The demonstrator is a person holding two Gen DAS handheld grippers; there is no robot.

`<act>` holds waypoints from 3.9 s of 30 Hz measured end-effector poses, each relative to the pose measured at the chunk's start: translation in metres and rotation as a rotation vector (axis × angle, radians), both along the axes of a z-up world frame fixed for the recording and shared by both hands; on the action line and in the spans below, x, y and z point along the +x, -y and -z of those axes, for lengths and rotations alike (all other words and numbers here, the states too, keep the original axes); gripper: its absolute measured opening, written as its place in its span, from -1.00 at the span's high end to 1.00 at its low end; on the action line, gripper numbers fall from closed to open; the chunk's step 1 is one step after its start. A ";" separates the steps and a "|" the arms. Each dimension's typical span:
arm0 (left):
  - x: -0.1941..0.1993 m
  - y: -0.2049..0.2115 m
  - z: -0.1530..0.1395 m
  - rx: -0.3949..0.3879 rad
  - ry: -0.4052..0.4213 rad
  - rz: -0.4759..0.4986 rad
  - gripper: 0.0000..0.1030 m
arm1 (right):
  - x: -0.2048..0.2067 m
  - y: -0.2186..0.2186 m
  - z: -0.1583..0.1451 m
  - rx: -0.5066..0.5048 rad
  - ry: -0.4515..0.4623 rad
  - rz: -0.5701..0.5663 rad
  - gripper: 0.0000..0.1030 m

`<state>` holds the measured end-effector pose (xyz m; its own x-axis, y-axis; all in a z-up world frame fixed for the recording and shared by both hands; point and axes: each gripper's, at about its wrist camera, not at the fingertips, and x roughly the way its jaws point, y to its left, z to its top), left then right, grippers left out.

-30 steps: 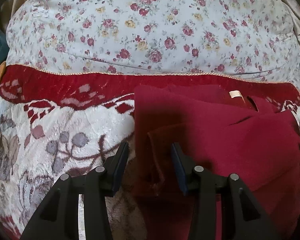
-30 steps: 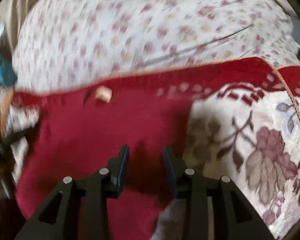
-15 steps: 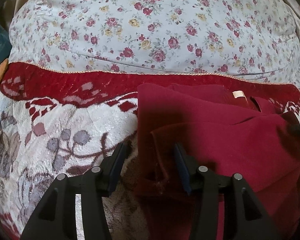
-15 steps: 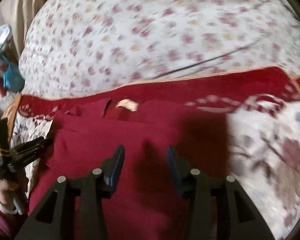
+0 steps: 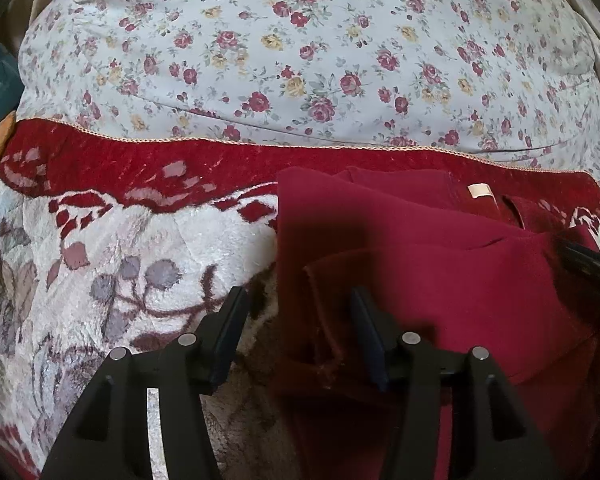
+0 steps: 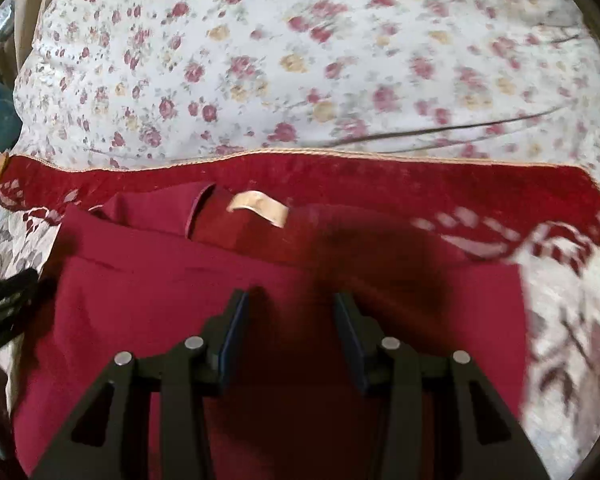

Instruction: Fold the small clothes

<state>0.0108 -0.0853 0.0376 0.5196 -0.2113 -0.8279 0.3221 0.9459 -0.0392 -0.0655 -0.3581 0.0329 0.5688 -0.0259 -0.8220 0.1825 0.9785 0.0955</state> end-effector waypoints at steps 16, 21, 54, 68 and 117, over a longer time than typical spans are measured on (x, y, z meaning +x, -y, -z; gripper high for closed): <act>-0.037 -0.030 -0.015 -0.097 0.009 -0.031 0.38 | -0.131 0.094 -0.002 0.255 0.027 0.220 -0.30; -0.073 -0.044 -0.026 -0.067 0.035 -0.018 0.38 | -0.135 0.094 0.001 0.248 0.043 0.213 0.61; -0.211 -0.080 -0.008 -0.009 -0.031 0.012 0.38 | -0.255 -0.008 0.012 0.247 -0.081 -0.069 0.60; -0.267 -0.103 0.014 -0.074 -0.248 0.123 0.38 | -0.293 0.004 0.010 0.381 -0.197 -0.121 -0.33; -0.131 -0.073 -0.107 -0.417 0.029 0.131 1.00 | -0.209 0.042 -0.092 0.437 0.243 -0.085 0.84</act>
